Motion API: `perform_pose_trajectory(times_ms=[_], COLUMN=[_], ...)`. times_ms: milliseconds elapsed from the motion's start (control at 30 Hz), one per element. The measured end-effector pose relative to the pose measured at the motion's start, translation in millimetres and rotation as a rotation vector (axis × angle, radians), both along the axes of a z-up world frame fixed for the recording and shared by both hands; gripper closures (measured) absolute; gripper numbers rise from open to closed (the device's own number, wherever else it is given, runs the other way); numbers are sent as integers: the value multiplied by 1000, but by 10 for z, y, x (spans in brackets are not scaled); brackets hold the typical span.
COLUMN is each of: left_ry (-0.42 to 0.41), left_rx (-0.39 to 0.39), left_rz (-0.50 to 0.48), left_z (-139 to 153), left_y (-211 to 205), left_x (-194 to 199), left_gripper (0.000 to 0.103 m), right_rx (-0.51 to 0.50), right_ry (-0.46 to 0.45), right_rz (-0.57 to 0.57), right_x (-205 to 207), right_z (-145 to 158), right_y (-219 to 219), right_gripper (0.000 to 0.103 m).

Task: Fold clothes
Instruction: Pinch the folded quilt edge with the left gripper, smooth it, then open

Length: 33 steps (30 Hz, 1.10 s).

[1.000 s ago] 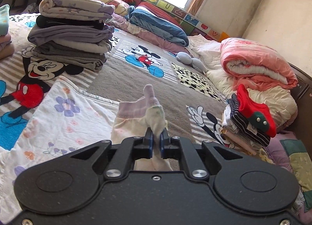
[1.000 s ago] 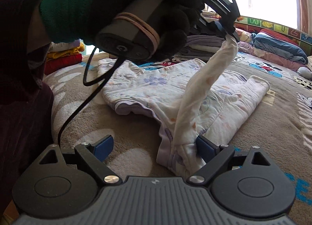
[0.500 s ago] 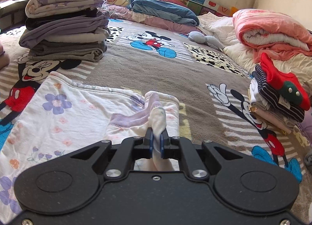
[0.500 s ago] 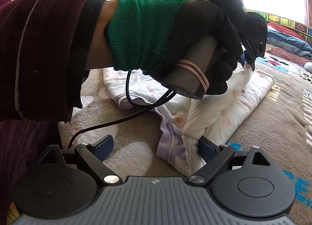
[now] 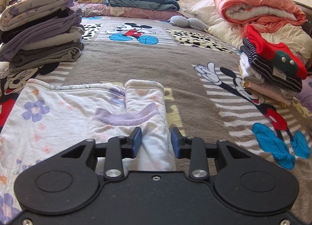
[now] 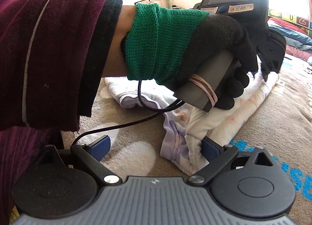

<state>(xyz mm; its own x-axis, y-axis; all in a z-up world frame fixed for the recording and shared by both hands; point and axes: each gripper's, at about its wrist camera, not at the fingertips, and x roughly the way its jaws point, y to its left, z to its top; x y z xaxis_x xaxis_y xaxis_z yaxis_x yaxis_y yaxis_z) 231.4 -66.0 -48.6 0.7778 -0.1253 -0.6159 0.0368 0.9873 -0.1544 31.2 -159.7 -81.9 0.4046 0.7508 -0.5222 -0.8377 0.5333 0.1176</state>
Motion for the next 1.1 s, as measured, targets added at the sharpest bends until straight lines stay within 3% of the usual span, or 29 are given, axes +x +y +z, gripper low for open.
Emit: perform_pose_trajectory(times_ms=[233, 367, 467, 533, 633, 833, 967, 1100], left_ry=[-70, -76, -67, -61, -51, -12, 40, 93], left_rx=[43, 135, 152, 150, 155, 240, 257, 282], left_rz=[-105, -177, -206, -224, -252, -308, -301, -292], left_z=[283, 252, 194, 173, 140, 15, -68, -143], left_y=[261, 403, 442, 415, 348, 88, 34, -7], left_x=[-263, -434, -476, -436, -358, -36, 202, 379], left_gripper=[80, 83, 86, 86, 86, 86, 86, 86], right_rx=[-26, -23, 61, 123, 113, -58, 14, 18], right_ry=[7, -19, -104, -232, -332, -171, -103, -82], right_rz=[-10, -48, -114, -118, -76, -73, -79, -82], right_x=[-106, -214, -190, -193, -131, -63, -35, -11], right_z=[114, 240, 352, 462, 475, 93, 115, 102], right_y=[-118, -335, -488, -466, -247, 47, -43, -40], right_gripper=[8, 14, 15, 15, 15, 17, 15, 15])
